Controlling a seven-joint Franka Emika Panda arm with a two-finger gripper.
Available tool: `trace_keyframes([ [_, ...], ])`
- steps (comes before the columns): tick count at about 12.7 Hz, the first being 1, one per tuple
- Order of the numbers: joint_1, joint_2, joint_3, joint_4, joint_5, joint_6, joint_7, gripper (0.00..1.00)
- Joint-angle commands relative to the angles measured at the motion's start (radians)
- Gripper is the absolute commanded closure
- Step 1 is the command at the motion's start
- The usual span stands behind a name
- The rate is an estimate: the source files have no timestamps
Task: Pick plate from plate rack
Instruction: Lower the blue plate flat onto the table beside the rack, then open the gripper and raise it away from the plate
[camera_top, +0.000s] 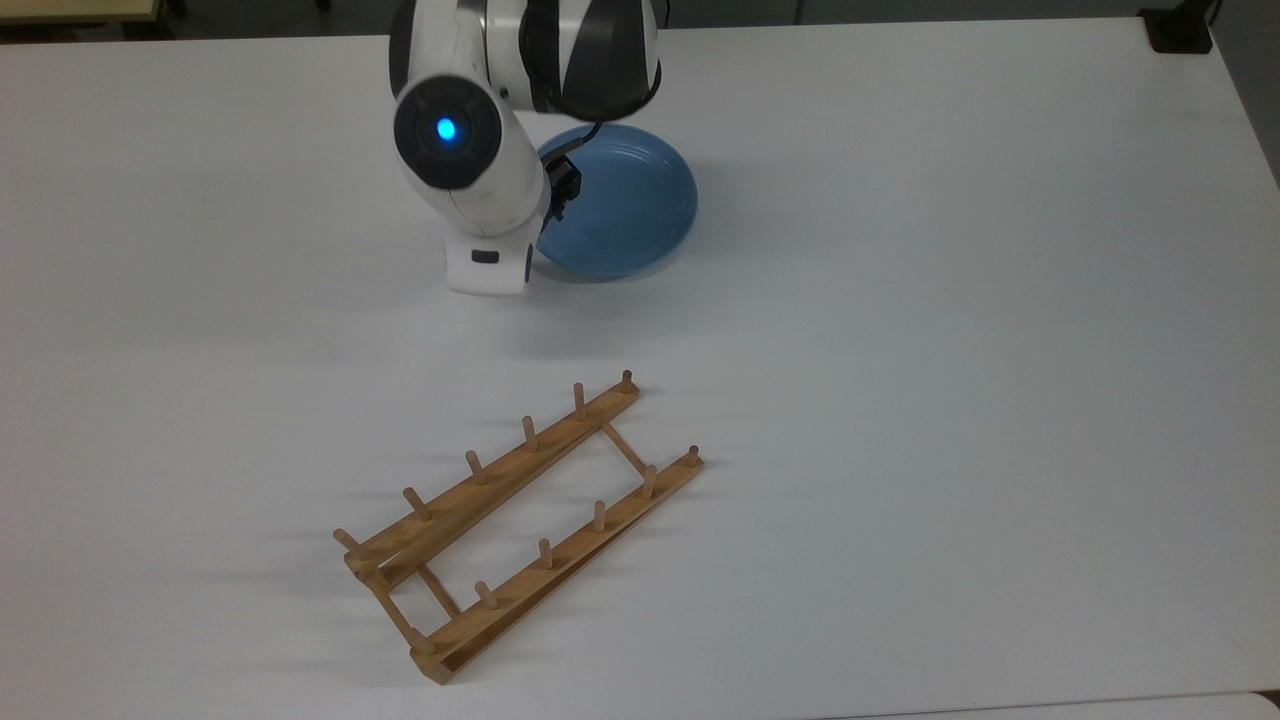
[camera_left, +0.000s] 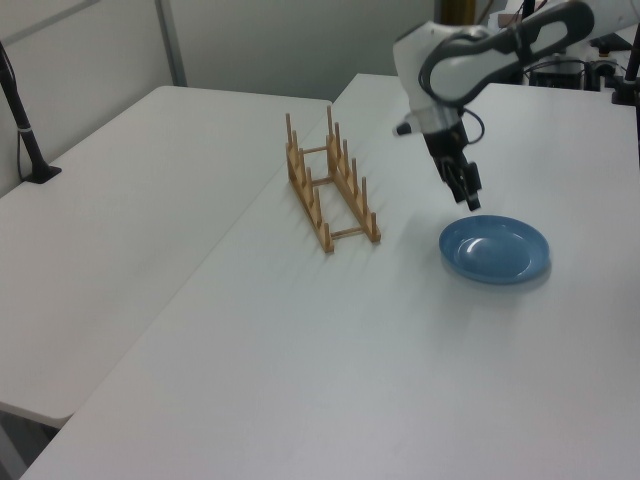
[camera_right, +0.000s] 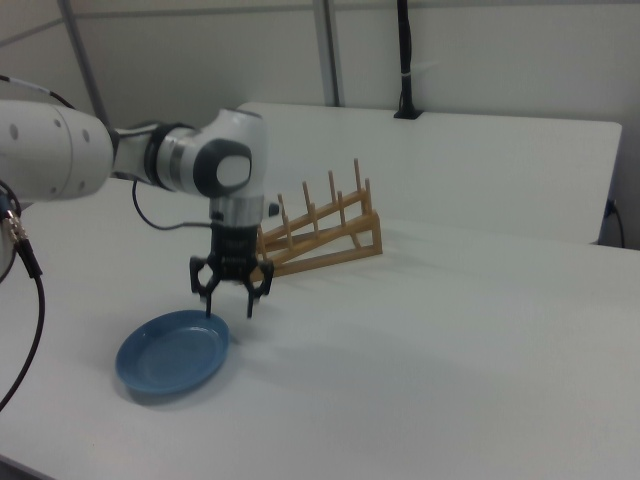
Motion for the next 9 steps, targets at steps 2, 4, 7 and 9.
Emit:
trace_keyframes([
  [2,0.013,-0.129,-0.004,0.047,-0.014,-0.036,0.248,0.00],
  [4,0.024,-0.189,-0.004,0.063,-0.014,-0.036,0.401,0.00],
  [7,0.027,-0.296,-0.004,0.058,-0.014,-0.041,0.608,0.00],
  [9,0.027,-0.373,-0.004,0.037,-0.018,-0.074,0.736,0.00],
])
